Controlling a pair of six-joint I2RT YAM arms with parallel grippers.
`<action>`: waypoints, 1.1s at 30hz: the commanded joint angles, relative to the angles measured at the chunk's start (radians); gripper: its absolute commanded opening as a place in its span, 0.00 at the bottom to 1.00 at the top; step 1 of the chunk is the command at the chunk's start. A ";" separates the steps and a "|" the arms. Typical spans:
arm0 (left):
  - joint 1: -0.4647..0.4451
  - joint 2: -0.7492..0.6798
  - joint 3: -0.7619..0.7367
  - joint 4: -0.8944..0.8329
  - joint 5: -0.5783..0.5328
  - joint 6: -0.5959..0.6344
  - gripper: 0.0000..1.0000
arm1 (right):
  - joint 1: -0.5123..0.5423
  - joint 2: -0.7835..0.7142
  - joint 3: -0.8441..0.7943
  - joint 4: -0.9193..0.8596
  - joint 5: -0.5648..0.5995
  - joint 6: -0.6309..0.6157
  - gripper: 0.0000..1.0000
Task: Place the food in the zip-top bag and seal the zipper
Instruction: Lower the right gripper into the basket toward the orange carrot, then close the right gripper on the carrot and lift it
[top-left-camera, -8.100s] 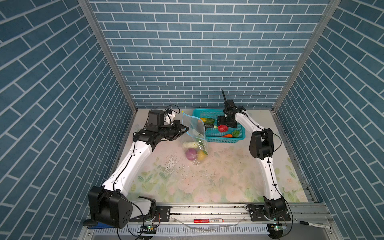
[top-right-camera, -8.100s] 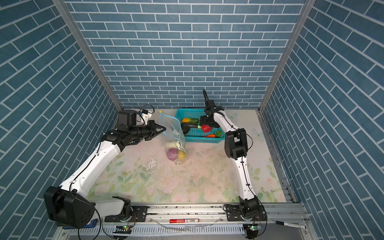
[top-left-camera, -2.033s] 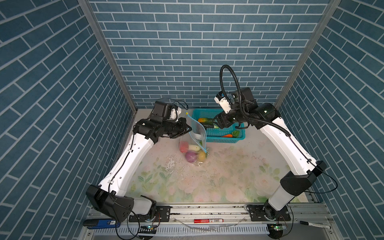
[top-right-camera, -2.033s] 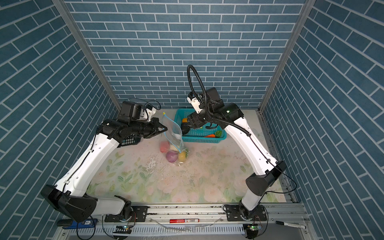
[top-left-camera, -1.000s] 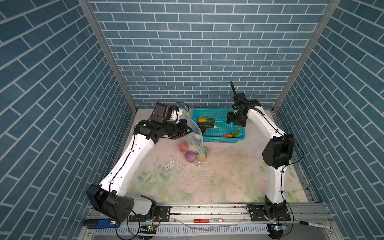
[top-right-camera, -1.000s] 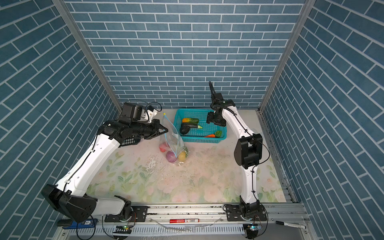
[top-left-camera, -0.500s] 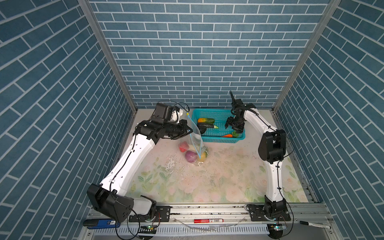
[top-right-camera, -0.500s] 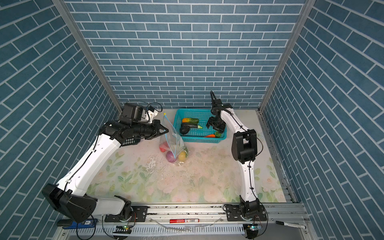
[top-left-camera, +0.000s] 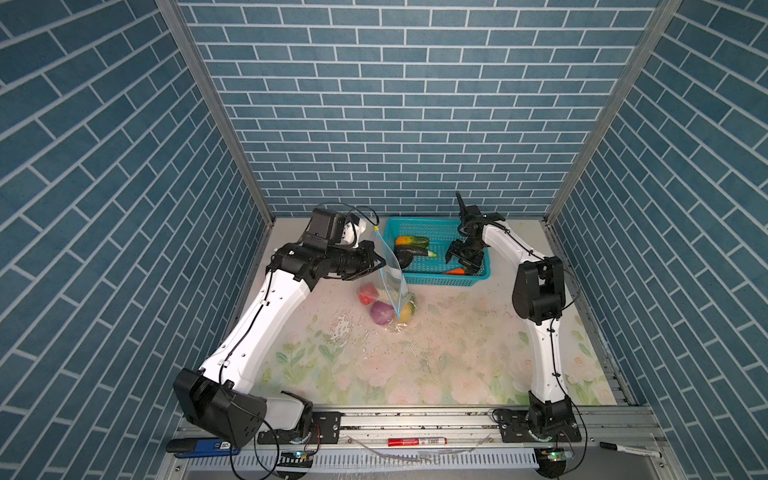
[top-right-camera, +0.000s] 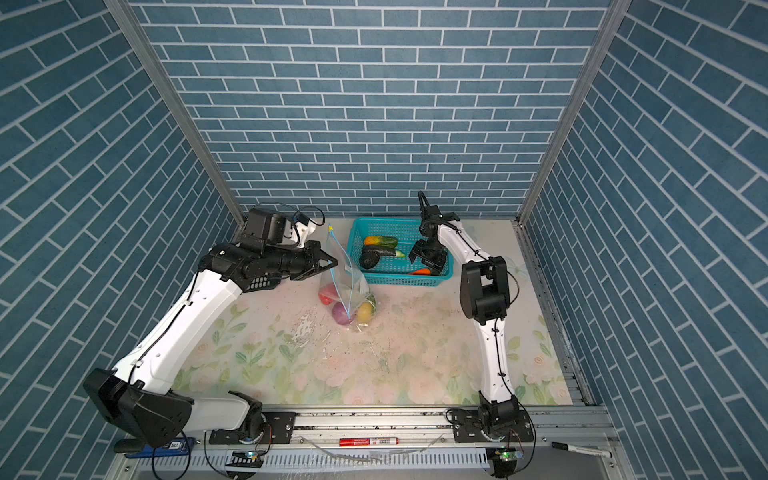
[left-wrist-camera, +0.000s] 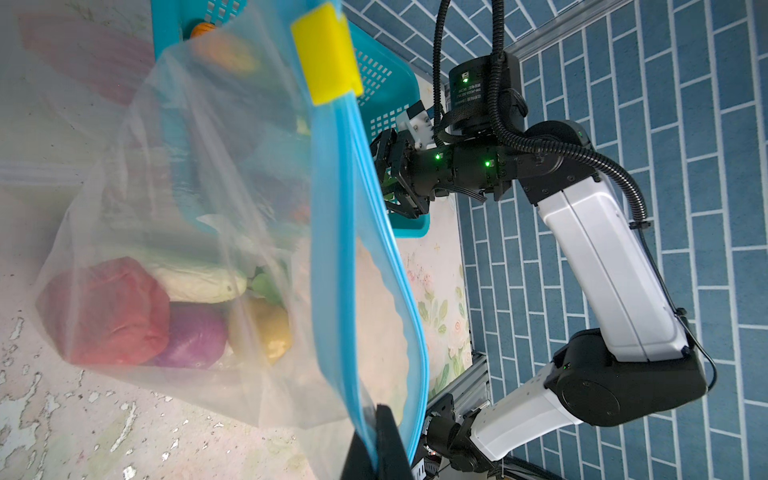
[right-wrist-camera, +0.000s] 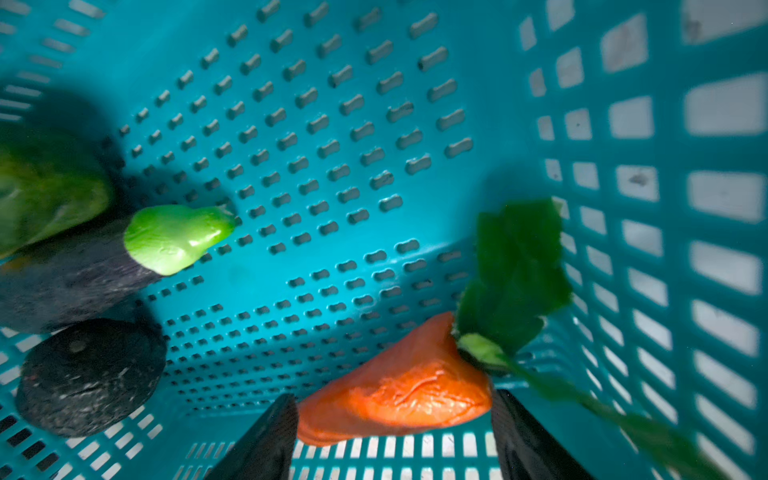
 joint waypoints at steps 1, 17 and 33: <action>-0.002 -0.020 -0.011 0.010 0.003 0.001 0.00 | -0.002 0.039 0.019 -0.007 -0.014 0.042 0.74; -0.002 -0.017 -0.004 0.001 -0.006 0.001 0.00 | 0.009 0.109 0.087 0.080 -0.075 0.070 0.48; 0.003 -0.017 -0.004 -0.003 -0.006 0.003 0.00 | 0.010 0.101 0.103 0.134 -0.106 0.057 0.37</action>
